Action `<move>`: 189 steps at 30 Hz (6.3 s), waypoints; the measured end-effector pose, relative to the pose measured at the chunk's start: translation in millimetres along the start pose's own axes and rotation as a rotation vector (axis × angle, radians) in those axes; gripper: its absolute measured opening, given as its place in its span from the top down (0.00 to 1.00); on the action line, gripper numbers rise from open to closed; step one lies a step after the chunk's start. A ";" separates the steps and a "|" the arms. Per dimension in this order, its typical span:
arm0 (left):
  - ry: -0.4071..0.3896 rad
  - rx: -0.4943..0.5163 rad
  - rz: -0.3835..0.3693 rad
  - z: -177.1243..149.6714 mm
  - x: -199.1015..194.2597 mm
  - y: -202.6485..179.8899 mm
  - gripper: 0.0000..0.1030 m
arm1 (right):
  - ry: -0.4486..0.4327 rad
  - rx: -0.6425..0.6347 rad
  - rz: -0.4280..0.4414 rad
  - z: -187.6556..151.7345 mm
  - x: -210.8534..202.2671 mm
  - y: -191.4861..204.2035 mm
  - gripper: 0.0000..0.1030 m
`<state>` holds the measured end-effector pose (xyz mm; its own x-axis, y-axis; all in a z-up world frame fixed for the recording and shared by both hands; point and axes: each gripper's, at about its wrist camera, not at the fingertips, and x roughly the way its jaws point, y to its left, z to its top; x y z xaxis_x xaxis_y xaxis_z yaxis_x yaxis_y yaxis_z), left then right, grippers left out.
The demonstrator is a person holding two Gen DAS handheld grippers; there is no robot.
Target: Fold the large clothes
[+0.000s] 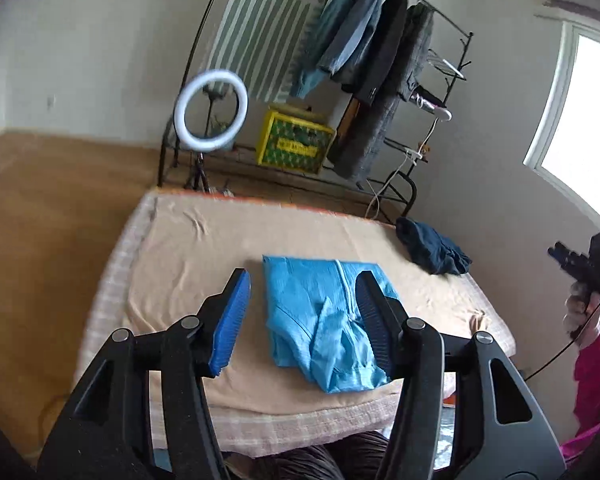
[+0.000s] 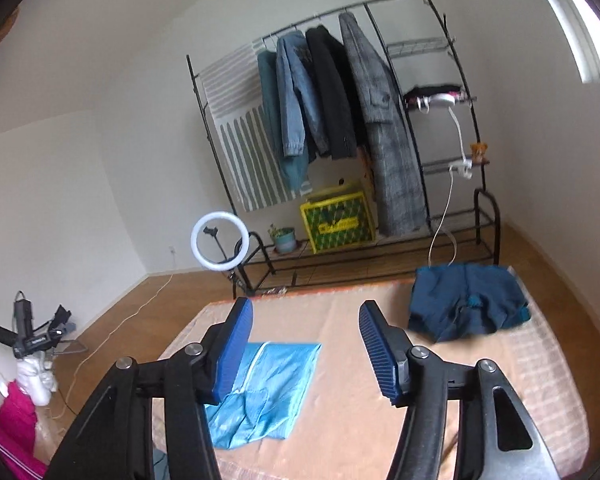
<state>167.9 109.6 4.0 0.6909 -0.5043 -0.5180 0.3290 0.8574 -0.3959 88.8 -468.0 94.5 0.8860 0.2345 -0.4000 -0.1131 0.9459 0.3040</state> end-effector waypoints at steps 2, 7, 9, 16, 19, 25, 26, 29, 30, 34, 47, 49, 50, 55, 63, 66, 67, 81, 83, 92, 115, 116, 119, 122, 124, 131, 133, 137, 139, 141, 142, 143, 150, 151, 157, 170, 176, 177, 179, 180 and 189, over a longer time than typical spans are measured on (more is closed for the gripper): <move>0.061 -0.084 -0.038 -11.7 47.6 17.8 0.45 | 0.070 0.035 0.005 -27.9 33.4 -5.3 0.42; 0.220 -0.270 -0.081 -41.4 154.7 57.0 0.45 | 0.282 0.068 0.048 -97.3 116.6 -7.9 0.42; 0.280 -0.331 -0.114 -51.7 185.0 69.5 0.45 | 0.353 0.077 0.058 -119.5 144.8 -8.4 0.42; 0.406 -0.464 -0.148 -75.1 253.2 89.4 0.45 | 0.525 0.183 0.155 -175.2 220.4 -14.6 0.36; 0.426 -0.485 -0.159 -79.6 267.0 92.2 0.72 | 0.582 0.222 0.176 -194.5 246.8 -14.7 0.36; 0.431 -0.447 -0.174 -78.4 264.8 86.5 0.95 | 0.664 0.302 0.227 -210.3 283.1 -17.0 0.89; 0.432 -0.441 -0.171 -78.3 261.6 84.8 0.96 | 0.664 0.289 0.223 -209.9 282.1 -14.9 0.95; 0.427 -0.408 -0.152 -77.8 249.8 79.6 0.97 | 0.641 0.237 0.229 -199.8 269.8 -4.7 1.00; 0.423 -0.405 -0.147 -79.2 247.5 79.1 0.97 | 0.631 0.224 0.237 -195.1 264.4 -1.0 1.00; 0.439 -0.365 -0.086 -97.5 256.4 79.1 0.97 | 0.630 0.239 0.238 -202.8 253.5 -1.9 1.00; 0.282 -0.146 0.015 -55.9 222.3 40.9 0.74 | 0.520 -0.009 0.092 -160.0 232.7 16.5 0.72; 0.268 -0.118 -0.026 -41.8 236.6 23.8 0.74 | 0.457 -0.084 0.081 -142.7 242.5 29.4 0.72; 0.261 -0.101 -0.029 -35.8 248.2 13.4 0.74 | 0.441 -0.122 0.074 -136.0 252.7 37.8 0.72; 0.296 -0.057 -0.051 -17.3 310.6 -8.7 0.74 | 0.426 -0.256 0.100 -121.6 321.0 76.0 0.72; 0.350 0.074 0.047 -21.7 389.3 -14.3 0.74 | 0.523 -0.343 0.076 -136.2 412.9 78.4 0.72; 0.350 0.086 0.060 -35.2 404.1 -4.4 0.74 | 0.568 -0.333 0.050 -143.9 432.0 61.3 0.75; 0.332 0.087 0.049 -39.0 405.6 -1.5 0.74 | 0.583 -0.328 0.050 -146.1 436.5 55.7 0.75; 0.283 -0.038 -0.035 -43.9 287.5 23.8 0.72 | 0.523 -0.188 0.155 -132.2 334.2 42.8 0.74; 0.299 -0.045 -0.032 -61.7 271.1 26.7 0.72 | 0.543 -0.175 0.183 -149.2 311.8 44.8 0.75; 0.332 -0.118 0.013 -131.8 248.2 49.4 0.72 | 0.636 -0.114 0.139 -225.2 276.5 31.5 0.77; 0.457 -0.645 -0.330 -87.2 291.8 145.5 0.32 | 0.632 0.423 0.291 -208.4 299.1 -69.2 0.37; 0.446 -0.653 -0.344 -86.9 293.2 147.3 0.32 | 0.638 0.438 0.302 -210.7 303.9 -70.2 0.38; 0.464 -0.648 -0.370 -82.0 300.9 146.3 0.32 | 0.652 0.477 0.344 -216.7 315.8 -70.4 0.44; 0.493 -0.629 -0.386 -76.5 311.4 139.9 0.32 | 0.646 0.511 0.384 -218.4 326.0 -68.4 0.46; 0.513 -0.621 -0.391 -73.3 320.8 133.4 0.35 | 0.636 0.526 0.409 -217.0 336.0 -64.6 0.46; 0.550 -0.582 -0.391 -69.9 346.2 114.9 0.62 | 0.654 0.518 0.436 -212.2 360.7 -49.4 0.58; 0.550 -0.594 -0.383 -71.1 349.0 114.4 0.67 | 0.660 0.522 0.432 -212.5 366.1 -47.1 0.65; 0.526 -0.543 -0.342 -69.5 344.6 105.0 0.83 | 0.670 0.495 0.399 -209.0 369.8 -40.4 0.79; 0.504 -0.495 -0.311 -65.2 338.5 95.6 0.87 | 0.668 0.454 0.385 -203.7 362.6 -35.6 0.88; 0.490 -0.449 -0.276 -61.2 333.7 86.6 0.91 | 0.670 0.404 0.362 -195.9 359.8 -27.9 0.91; 0.483 -0.432 -0.265 -59.1 331.6 83.1 0.91 | 0.671 0.375 0.348 -191.8 358.3 -23.0 0.93; 0.476 -0.411 -0.251 -57.4 328.4 79.1 0.92 | 0.673 0.347 0.333 -188.2 357.8 -19.0 0.93; 0.416 -0.234 -0.165 -41.1 305.4 32.9 0.95 | 0.686 0.116 0.197 -162.9 346.6 19.7 0.96; 0.410 -0.214 -0.163 -39.6 302.5 26.1 0.95 | 0.685 0.083 0.178 -159.7 343.9 24.8 0.97; 0.384 -0.125 -0.196 -31.2 294.7 -16.3 0.95 | 0.661 -0.049 0.114 -137.5 323.1 42.0 0.97; 0.392 -0.039 -0.325 -16.5 340.9 -108.1 0.96 | 0.586 -0.083 -0.006 -90.6 277.1 -16.8 0.97; 0.394 0.012 -0.392 -8.7 380.1 -165.9 0.96 | 0.552 -0.108 -0.096 -61.5 250.4 -69.2 0.97; 0.394 0.022 -0.404 -5.9 388.0 -177.1 0.96 | 0.545 -0.113 -0.111 -55.4 246.1 -77.7 0.97; 0.389 0.042 -0.424 0.3 403.6 -199.5 0.96 | 0.528 -0.126 -0.143 -43.0 239.0 -96.2 0.97; 0.388 0.053 -0.435 2.7 411.3 -210.4 0.96 | 0.521 -0.131 -0.160 -36.6 236.0 -106.2 0.97; 0.316 0.184 -0.497 39.5 487.5 -321.7 0.96 | 0.450 -0.181 -0.335 23.8 223.8 -191.9 0.97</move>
<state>424.3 -408.0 -91.2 0.2112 -0.8302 -0.5159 0.6877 0.5013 -0.5251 319.5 -602.4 -32.8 0.6128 -0.0492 -0.7887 0.0303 0.9988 -0.0387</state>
